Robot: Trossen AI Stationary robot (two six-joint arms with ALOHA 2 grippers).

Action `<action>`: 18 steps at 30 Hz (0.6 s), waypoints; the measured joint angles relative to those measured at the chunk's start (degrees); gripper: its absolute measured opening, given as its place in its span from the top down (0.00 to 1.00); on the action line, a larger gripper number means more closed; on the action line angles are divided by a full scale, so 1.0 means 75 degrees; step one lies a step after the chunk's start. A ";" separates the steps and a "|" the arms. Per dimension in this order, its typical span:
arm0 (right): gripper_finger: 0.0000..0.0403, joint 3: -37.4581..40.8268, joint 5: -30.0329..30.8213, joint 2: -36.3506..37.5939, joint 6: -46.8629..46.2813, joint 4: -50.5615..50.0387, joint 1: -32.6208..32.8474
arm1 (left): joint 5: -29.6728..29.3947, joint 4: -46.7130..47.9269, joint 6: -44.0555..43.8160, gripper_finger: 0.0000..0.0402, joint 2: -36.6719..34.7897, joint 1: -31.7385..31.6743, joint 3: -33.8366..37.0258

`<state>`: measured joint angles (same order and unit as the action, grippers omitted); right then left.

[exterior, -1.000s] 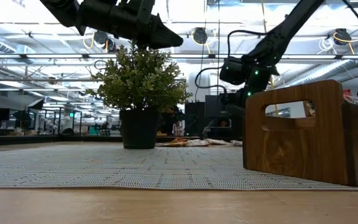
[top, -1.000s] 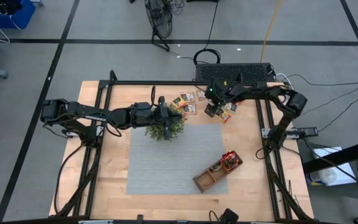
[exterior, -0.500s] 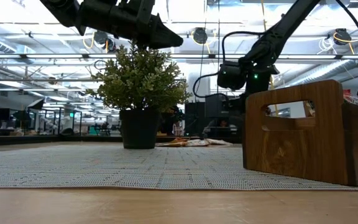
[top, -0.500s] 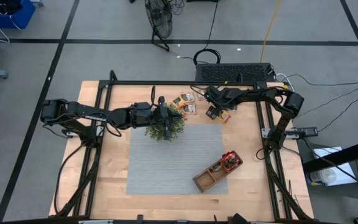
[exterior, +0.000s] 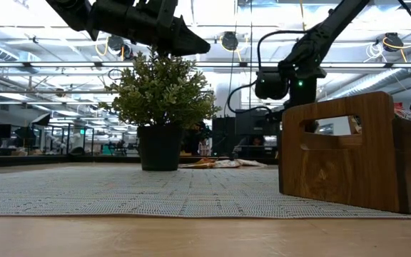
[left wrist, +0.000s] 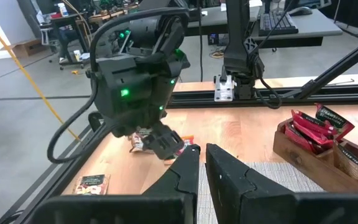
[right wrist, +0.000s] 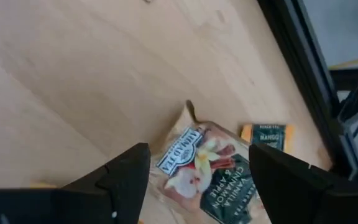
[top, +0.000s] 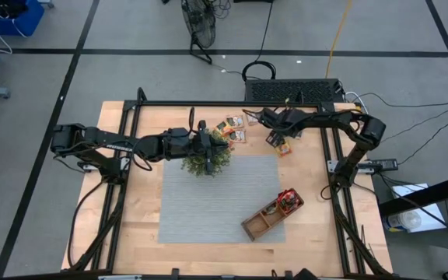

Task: Pick & Place Tea
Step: Put the apple tea sachet into the brown organizer

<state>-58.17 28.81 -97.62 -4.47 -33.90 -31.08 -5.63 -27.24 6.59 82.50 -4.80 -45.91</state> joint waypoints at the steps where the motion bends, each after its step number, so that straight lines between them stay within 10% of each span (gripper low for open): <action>1: 0.37 0.0000 -0.0023 0.0002 -0.0115 0.0002 -0.0007 | 0.0003 0.0000 0.0000 0.91 0.0000 0.0000 0.0000; 18: 0.37 0.0389 -0.0213 -0.0004 -0.1188 0.0209 -0.0242 | 0.0001 0.0000 -0.0122 0.91 0.0000 0.0000 0.0000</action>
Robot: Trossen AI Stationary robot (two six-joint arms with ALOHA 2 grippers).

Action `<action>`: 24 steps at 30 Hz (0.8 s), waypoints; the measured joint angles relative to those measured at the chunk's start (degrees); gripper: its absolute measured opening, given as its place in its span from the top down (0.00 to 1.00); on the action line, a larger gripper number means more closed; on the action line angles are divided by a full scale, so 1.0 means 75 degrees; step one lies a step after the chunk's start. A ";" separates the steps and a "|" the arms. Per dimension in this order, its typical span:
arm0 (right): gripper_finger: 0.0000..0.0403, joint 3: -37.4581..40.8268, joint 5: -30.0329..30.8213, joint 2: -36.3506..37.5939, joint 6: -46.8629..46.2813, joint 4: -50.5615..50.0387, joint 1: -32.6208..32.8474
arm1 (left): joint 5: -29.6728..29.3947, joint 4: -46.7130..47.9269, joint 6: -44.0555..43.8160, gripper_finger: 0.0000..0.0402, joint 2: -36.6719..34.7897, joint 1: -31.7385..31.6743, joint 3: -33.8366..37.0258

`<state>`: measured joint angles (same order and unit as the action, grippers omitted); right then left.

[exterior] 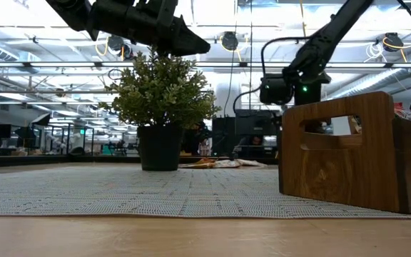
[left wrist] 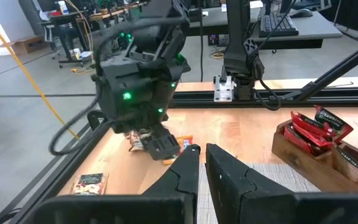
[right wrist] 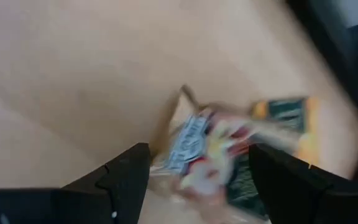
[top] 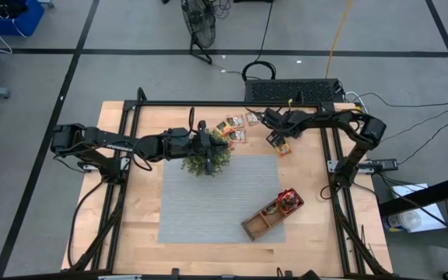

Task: Pick & Place Tea
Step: Put the apple tea sachet into the brown organizer

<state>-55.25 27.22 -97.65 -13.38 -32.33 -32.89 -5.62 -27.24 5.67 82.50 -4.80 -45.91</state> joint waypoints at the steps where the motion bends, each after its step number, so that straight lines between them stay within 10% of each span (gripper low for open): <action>1: 0.37 0.0132 -0.0196 0.0000 -0.0070 0.0150 -0.0020 | 0.0001 0.0000 -0.0002 0.91 0.0000 0.0000 -0.0001; 13: 0.39 0.0669 -0.0408 0.0031 -0.0394 0.0540 -0.0162 | 0.0000 0.0000 0.0000 0.91 0.0000 0.0000 0.0000; 24: 0.68 0.0683 -0.1553 0.0020 -0.0237 0.0515 -0.0731 | 0.0002 -0.0003 -0.0026 0.91 0.0000 0.0002 0.0000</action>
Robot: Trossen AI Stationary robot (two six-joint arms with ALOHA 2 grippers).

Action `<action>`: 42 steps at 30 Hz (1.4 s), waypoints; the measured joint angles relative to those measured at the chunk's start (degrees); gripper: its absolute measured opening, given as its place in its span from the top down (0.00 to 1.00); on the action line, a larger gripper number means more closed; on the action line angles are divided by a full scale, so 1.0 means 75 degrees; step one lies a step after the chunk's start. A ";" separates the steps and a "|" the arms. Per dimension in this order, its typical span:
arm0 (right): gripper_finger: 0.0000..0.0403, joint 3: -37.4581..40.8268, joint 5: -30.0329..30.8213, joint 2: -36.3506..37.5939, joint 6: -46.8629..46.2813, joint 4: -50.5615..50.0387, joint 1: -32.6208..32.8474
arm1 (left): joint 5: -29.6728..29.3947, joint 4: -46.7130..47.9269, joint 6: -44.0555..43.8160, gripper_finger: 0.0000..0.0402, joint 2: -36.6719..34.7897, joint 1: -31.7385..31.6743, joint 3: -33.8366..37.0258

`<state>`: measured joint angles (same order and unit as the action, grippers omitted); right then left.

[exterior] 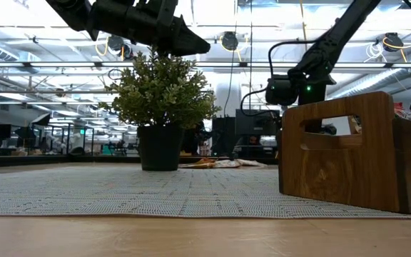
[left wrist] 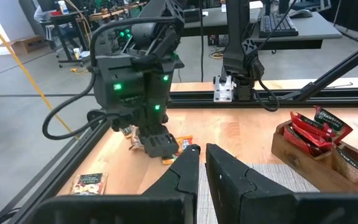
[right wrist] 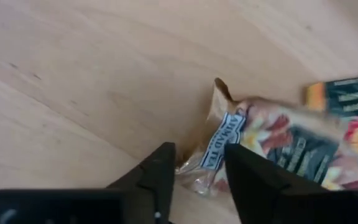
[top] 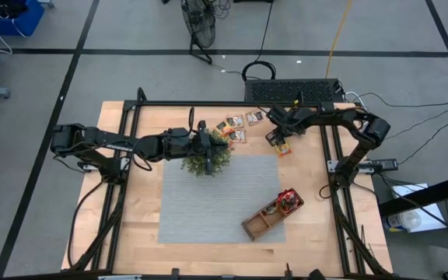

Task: Pick & Place Tea
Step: Put the apple tea sachet into the brown organizer

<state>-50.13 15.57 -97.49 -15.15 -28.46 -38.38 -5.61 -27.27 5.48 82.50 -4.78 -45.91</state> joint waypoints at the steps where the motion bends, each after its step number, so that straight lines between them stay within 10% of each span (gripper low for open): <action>1: 0.71 0.0000 -0.0058 0.0000 0.0072 0.0000 -0.0050 | 0.0000 0.0000 0.0000 0.91 0.0000 -0.0002 0.0000; 9: 0.96 0.0006 -0.0233 -0.0012 0.0962 0.0345 -0.0161 | -0.0001 0.0000 0.0003 0.91 0.0000 -0.0002 0.0000; 30: 1.00 0.0176 0.2397 0.2259 0.4954 0.1669 0.3393 | 0.0009 -0.0275 -0.0006 0.91 -0.0003 0.0001 0.0000; 42: 1.00 0.3266 0.4224 0.2326 1.0097 0.9642 0.6096 | 0.0020 -0.0794 -0.0201 0.91 -0.0008 0.0001 0.0000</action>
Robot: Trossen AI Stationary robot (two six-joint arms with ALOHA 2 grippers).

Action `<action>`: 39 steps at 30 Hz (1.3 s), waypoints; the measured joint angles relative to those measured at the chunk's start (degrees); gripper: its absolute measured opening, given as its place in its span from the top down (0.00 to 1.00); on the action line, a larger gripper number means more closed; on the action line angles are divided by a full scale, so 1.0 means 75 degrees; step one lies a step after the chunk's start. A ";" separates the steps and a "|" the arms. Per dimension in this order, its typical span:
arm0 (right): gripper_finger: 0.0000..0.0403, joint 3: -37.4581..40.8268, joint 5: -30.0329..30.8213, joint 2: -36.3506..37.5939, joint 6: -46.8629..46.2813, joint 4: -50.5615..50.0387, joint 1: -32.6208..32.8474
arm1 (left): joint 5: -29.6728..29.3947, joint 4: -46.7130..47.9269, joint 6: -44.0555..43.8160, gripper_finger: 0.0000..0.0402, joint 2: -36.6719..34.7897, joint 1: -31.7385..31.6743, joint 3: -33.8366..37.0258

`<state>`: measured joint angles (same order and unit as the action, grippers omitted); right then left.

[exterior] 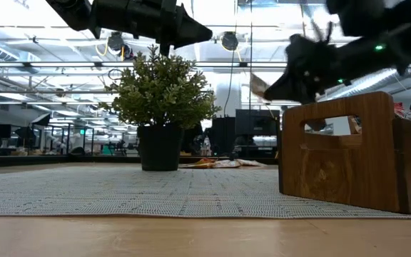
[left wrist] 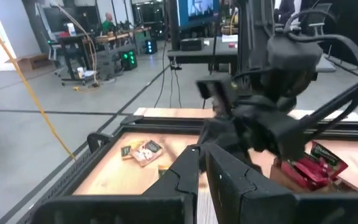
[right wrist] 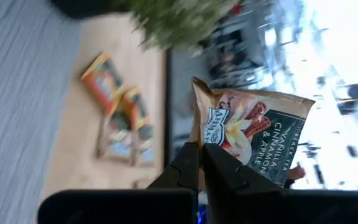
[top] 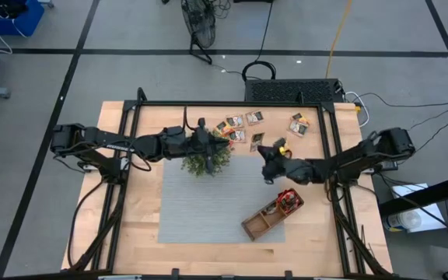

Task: Pick & Place Tea
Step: Put the apple tea sachet into the brown organizer

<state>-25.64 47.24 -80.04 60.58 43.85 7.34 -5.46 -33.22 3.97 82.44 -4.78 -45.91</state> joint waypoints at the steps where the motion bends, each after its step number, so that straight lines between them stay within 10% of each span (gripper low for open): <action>1: 1.00 0.0159 0.0068 -0.0089 0.0179 0.0671 0.0077 | 0.0000 0.0002 -0.0020 0.91 -0.0001 -0.0003 0.0000; 12: 1.00 0.0403 0.0082 -0.0613 0.0221 0.2243 0.0389 | -0.0029 -0.0195 -0.2854 0.87 0.0380 -0.0363 -0.0257; 26: 1.00 0.0398 0.0040 -0.0607 0.0374 0.2699 0.0566 | 0.0180 0.2783 -0.2634 0.33 0.2206 0.0146 -0.3492; 39: 1.00 0.0398 -0.0076 -0.0604 0.0703 0.2868 0.0940 | 0.0062 0.3384 -0.2608 0.42 0.2925 -0.0042 -0.4345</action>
<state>-22.65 46.68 -84.58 65.84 65.36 14.39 -4.99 -7.84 -15.59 104.37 -5.09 -78.50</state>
